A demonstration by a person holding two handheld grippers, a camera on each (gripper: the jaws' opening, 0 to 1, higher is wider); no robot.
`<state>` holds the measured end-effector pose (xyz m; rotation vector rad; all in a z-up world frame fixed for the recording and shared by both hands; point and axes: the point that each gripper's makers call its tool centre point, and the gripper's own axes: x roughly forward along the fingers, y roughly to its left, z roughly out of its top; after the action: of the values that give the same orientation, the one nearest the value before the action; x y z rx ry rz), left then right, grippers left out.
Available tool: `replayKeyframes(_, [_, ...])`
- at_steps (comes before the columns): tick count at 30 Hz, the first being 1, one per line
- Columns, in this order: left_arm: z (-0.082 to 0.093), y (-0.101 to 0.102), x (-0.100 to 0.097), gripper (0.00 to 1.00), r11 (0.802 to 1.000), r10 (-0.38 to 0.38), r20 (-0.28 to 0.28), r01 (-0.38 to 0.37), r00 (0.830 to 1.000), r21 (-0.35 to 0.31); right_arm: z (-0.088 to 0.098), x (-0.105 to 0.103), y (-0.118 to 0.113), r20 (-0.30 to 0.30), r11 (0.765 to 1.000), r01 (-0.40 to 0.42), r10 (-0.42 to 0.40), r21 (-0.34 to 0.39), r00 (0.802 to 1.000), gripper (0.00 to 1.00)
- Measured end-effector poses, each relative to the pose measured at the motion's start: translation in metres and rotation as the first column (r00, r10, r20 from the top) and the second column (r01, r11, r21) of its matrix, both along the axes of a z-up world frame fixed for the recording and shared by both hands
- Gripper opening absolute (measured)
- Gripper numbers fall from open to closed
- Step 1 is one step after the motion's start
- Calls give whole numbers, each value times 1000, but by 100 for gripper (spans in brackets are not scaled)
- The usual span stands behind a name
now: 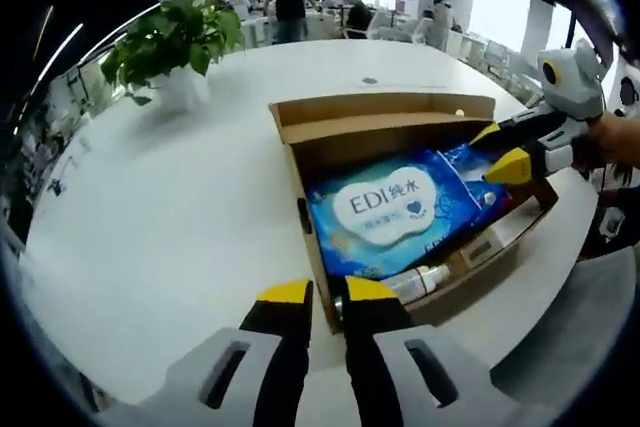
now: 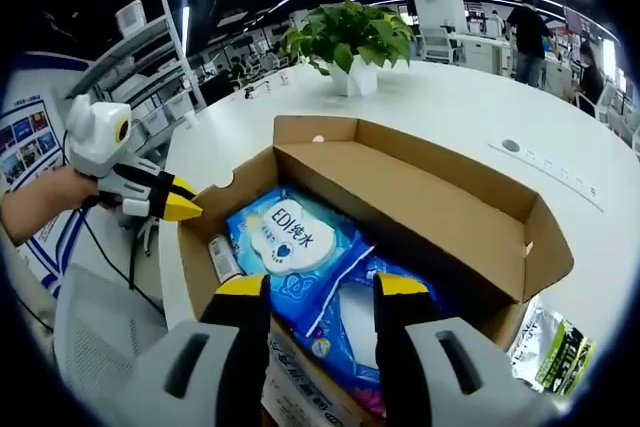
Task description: Operate the shoe box by opening the lid, removing the specified soft item, and placing it in the target area until the item is outside and the box remains undamaged.
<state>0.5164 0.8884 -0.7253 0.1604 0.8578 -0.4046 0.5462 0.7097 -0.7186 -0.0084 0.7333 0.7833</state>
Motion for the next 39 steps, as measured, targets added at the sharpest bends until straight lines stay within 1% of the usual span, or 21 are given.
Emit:
replayKeyframes(2, [0, 2, -1, 7, 1000, 12, -2, -12, 1000, 0, -2, 3, 1, -4, 1000, 4, -4, 4, 1000, 38])
replayKeyframes(4, [-1, 0, -2, 5, 999, 28, -13, -28, 1000, -31, -5, 6, 3, -9, 1000, 8, -7, 9, 1000, 37])
replayKeyframes(10, [-2, 0, -1, 5, 999, 33, -27, -33, 999, -35, -12, 12, 11, -18, 1000, 3, -2, 16, 1000, 35])
replayKeyframes(18, [-3, 0, -1, 5, 998, 38, -34, -39, 999, -43, -23, 18, 20, -48, 1000, 4, -4, -5, 999, 34])
replayKeyframes(22, [-4, 0, -1, 5, 998, 36, -35, -38, 999, -41, -30, 17, 23, -79, 1000, 14, -15, -14, 997, 32])
replayKeyframes(25, [-4, 0, -2, 5, 998, 36, -38, -38, 999, -45, -32, 18, 25, -87, 999, 30, -32, -17, 996, 31])
replayKeyframes(28, [-4, -1, -2, 5, 998, 36, -37, -37, 999, -43, -32, 18, 25, -87, 999, 35, -37, -24, 995, 28])
replayKeyframes(30, [-4, -1, -2, 5, 999, 34, -34, -35, 999, -39, -32, 18, 26, -93, 999, 38, -40, -20, 995, 21])
replayKeyframes(31, [-4, -1, -2, 5, 999, 34, -34, -36, 999, -39, -33, 17, 26, -109, 998, 53, -55, -21, 993, 19])
replayKeyframes(33, [-4, -1, -2, 4, 999, 35, -34, -36, 999, -40, -35, 19, 26, -75, 998, 40, -44, -50, 996, 16])
replayKeyframes(35, [-3, -1, -2, 4, 999, 34, -34, -36, 999, -40, -36, 16, 27, -88, 998, 38, -42, -52, 995, 12])
replayKeyframes(37, [-3, -1, -2, 4, 999, 33, -33, -34, 999, -38, -36, 15, 26, -87, 998, 41, -46, -55, 995, 10])
replayKeyframes(38, [-3, -1, -2, 4, 999, 32, -33, -34, 999, -38, -37, 15, 25, -93, 997, 48, -53, -58, 994, 5])
replayKeyframes(39, [-3, -1, -2, 4, 999, 32, -33, -33, 999, -37, -36, 16, 21, -93, 996, 55, -61, -66, 994, 4])
